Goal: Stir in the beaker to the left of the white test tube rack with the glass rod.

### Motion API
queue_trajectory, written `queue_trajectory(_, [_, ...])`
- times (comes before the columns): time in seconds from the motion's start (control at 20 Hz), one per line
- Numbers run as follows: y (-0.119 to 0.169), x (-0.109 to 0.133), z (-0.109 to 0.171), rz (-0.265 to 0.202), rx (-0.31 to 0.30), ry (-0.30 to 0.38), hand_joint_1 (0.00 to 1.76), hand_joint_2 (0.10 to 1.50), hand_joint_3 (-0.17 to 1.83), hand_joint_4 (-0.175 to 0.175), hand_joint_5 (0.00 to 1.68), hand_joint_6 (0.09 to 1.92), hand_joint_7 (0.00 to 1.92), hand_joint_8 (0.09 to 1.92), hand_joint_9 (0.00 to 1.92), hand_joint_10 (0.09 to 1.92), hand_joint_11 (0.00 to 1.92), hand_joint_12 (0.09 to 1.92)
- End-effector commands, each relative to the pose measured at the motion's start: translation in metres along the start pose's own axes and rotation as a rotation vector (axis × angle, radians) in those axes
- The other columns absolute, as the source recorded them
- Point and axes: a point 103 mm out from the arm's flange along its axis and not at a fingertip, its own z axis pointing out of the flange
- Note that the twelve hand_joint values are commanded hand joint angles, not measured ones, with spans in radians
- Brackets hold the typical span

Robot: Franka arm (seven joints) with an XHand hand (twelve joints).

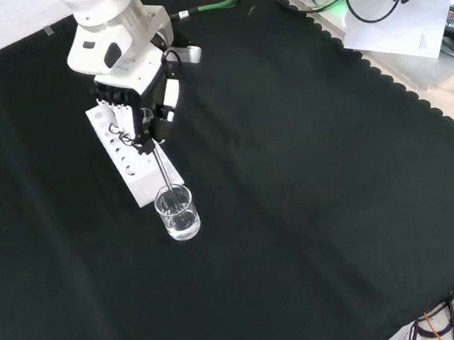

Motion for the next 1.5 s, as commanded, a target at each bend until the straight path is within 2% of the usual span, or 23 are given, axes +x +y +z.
queue_trajectory(0.05, [0.011, 0.006, 0.005, -0.01, 0.002, -0.001, 1.28, 1.09, 0.0, -0.175, 1.0, 0.66, 1.07, 1.15, 1.63, 0.7, 1.36, 0.66])
queue_trajectory(0.35, [0.02, -0.009, 0.006, -0.02, -0.001, 0.004, 1.28, 1.1, 0.0, -0.175, 1.0, 0.66, 1.07, 1.15, 1.63, 0.7, 1.36, 0.66])
queue_trajectory(0.7, [0.006, -0.03, 0.001, 0.019, -0.004, 0.015, 1.28, 1.09, 0.0, -0.175, 1.0, 0.66, 1.07, 1.15, 1.63, 0.7, 1.36, 0.66])
queue_trajectory(0.95, [-0.009, -0.024, -0.002, 0.024, -0.005, -0.002, 1.28, 1.1, 0.0, -0.175, 1.0, 0.66, 1.07, 1.15, 1.63, 0.7, 1.36, 0.66])
queue_trajectory(1.25, [-0.02, -0.011, 0.004, 0.026, -0.001, 0.019, 1.28, 1.1, 0.0, -0.175, 1.0, 0.66, 1.07, 1.15, 1.63, 0.7, 1.36, 0.66])
queue_trajectory(1.5, [-0.015, -0.003, 0.009, 0.011, 0.018, 0.011, 1.28, 1.1, 0.0, -0.175, 1.0, 0.66, 1.07, 1.15, 1.63, 0.7, 1.36, 0.66])
